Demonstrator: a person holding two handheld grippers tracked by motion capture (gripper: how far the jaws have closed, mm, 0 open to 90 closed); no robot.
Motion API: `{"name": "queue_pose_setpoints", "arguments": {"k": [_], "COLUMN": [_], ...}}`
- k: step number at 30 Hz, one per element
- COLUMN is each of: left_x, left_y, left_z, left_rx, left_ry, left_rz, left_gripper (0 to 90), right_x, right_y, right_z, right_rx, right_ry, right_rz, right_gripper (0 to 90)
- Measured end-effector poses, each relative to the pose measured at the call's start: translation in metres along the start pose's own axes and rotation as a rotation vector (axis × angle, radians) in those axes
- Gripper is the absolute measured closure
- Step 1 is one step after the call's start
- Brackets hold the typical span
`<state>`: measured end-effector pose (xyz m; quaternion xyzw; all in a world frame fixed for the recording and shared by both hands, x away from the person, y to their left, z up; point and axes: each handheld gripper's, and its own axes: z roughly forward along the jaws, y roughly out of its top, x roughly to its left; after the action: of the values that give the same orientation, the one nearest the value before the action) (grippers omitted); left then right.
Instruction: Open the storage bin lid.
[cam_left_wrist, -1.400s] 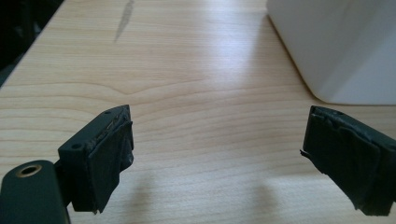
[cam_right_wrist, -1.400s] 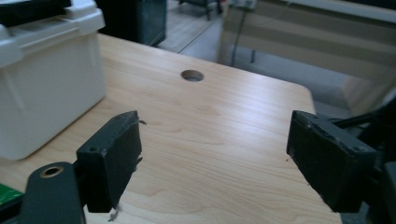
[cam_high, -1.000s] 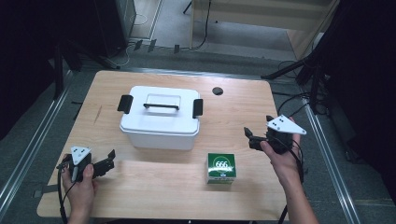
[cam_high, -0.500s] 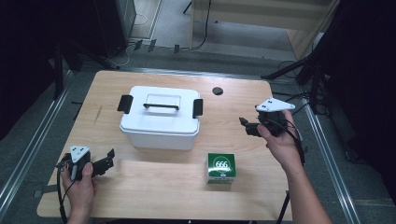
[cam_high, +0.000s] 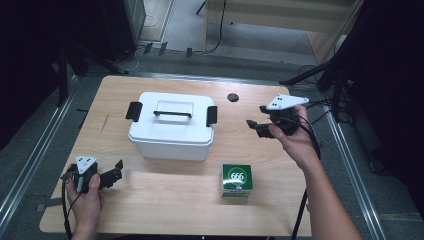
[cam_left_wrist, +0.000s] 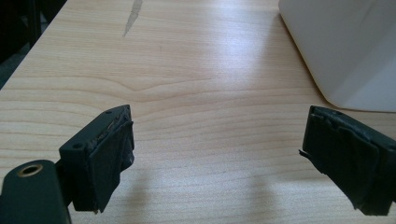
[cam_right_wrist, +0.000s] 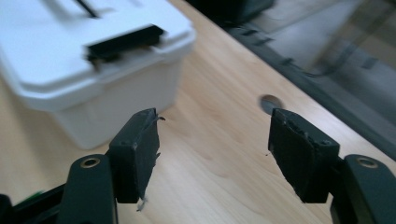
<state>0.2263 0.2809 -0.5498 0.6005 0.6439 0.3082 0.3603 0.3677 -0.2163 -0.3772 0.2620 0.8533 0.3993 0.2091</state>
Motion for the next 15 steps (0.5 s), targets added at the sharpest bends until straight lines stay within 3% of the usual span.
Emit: {"name": "queue_pose_setpoints", "arguments": {"k": [1, 2, 3, 4, 5, 11, 15], "left_x": [0.000, 0.000, 0.000, 0.000, 0.000, 0.000, 0.001], "left_y": [0.000, 0.000, 0.000, 0.000, 0.000, 0.000, 0.001], "left_z": [0.000, 0.000, 0.000, 0.001, 0.001, 0.000, 0.001], "left_rx": [-0.001, 0.000, 0.000, 0.003, 0.003, 0.005, 0.007], "left_ry": [0.001, -0.001, -0.001, -0.004, -0.004, -0.007, -0.011], "left_rz": [-0.001, -0.001, -0.001, 0.001, 0.002, -0.001, -0.009], "left_gripper": [9.5, 9.5, 9.5, 9.5, 9.5, 9.5, 9.5], "right_x": [0.000, 0.000, 0.000, -0.001, -0.001, 0.000, 0.009], "right_y": [0.006, 0.008, 0.008, 0.015, 0.017, 0.030, 0.042], "right_z": [0.001, 0.002, 0.002, 0.006, 0.007, 0.017, 0.027], "right_rx": [0.018, 0.030, 0.030, 0.078, 0.092, 0.111, 0.136], "right_ry": [0.056, 0.077, 0.077, 0.091, 0.092, 0.133, 0.167], "right_rz": [-0.018, -0.026, -0.026, -0.036, -0.043, -0.075, -0.156], "right_gripper": [32.5, 30.6, 30.6, 31.4, 32.3, 34.2, 37.8]}}
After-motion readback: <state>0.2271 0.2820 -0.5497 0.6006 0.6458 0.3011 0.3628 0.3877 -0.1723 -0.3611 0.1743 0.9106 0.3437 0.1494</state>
